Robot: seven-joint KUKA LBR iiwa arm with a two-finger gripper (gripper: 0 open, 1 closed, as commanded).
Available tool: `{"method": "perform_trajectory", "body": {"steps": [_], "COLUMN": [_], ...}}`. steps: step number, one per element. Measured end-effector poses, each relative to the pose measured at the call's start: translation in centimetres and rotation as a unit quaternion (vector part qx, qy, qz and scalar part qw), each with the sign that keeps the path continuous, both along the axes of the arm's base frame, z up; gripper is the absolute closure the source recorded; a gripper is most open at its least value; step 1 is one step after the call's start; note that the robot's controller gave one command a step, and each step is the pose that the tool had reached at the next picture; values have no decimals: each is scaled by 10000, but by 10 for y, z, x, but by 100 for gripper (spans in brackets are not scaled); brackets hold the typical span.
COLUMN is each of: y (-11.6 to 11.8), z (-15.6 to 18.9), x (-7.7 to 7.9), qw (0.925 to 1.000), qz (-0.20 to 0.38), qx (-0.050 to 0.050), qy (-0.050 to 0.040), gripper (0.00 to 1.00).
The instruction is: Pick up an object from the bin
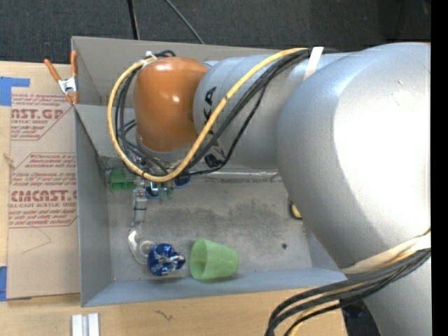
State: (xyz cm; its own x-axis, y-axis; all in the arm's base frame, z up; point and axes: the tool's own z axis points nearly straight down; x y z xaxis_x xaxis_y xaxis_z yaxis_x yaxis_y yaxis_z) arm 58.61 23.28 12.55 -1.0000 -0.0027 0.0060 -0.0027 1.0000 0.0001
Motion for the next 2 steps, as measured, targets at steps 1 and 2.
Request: {"method": "perform_trajectory", "body": {"steps": [1, 2], "y": [-49, -46], "z": [-55, -50], "x": [-69, -65], "qw": [9980, 9979], "qz": [638, 642], "qx": [-6, 12], "qy": [-2, -43], "gripper": [0, 100]}}
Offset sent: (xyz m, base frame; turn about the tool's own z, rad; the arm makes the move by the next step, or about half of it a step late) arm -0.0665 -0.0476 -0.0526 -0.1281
